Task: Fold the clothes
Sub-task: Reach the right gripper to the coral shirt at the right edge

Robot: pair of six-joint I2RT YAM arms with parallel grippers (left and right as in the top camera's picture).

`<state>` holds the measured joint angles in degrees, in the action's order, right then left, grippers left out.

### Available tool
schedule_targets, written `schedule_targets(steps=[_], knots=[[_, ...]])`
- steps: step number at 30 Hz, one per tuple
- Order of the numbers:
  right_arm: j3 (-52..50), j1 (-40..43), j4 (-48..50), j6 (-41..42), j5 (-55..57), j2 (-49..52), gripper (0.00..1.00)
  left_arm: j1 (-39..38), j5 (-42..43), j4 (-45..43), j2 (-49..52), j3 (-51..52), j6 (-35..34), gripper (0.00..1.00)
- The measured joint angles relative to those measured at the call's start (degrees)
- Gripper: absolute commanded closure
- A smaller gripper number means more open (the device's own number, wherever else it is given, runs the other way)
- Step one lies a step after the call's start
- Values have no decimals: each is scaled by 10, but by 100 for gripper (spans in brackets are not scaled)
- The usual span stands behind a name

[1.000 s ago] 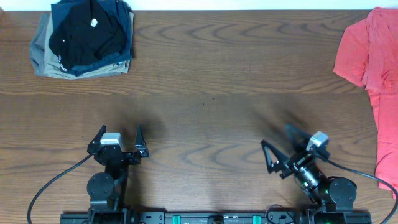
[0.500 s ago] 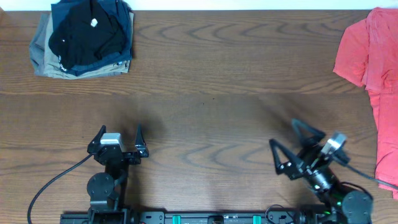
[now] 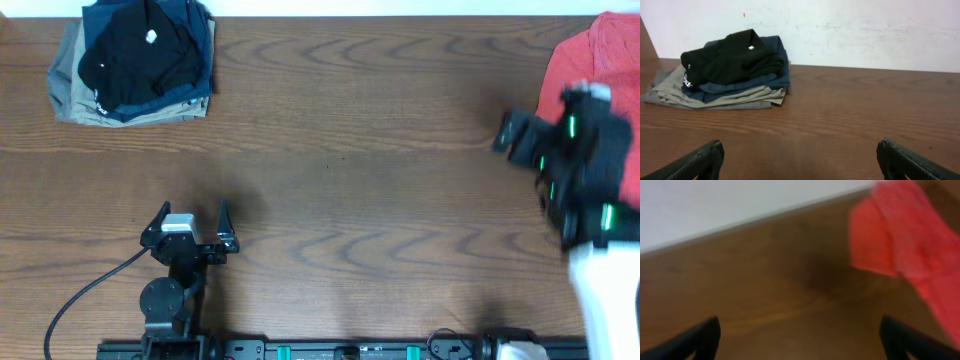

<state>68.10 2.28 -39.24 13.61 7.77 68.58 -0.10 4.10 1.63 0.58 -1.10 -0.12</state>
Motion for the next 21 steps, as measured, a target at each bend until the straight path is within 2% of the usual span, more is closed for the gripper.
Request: schedule_targets(steps=[6, 9, 17, 21], knots=[[325, 37, -206, -50, 15, 304, 1, 0, 0, 1, 0, -1, 0, 2], [444, 46, -244, -64, 35, 418, 1, 0, 0, 1, 0, -1, 0, 2], [533, 69, -224, -104, 59, 561, 1, 0, 0, 1, 0, -1, 0, 2], [536, 100, -187, -112, 59, 627, 9, 0, 0, 1, 0, -1, 0, 2]])
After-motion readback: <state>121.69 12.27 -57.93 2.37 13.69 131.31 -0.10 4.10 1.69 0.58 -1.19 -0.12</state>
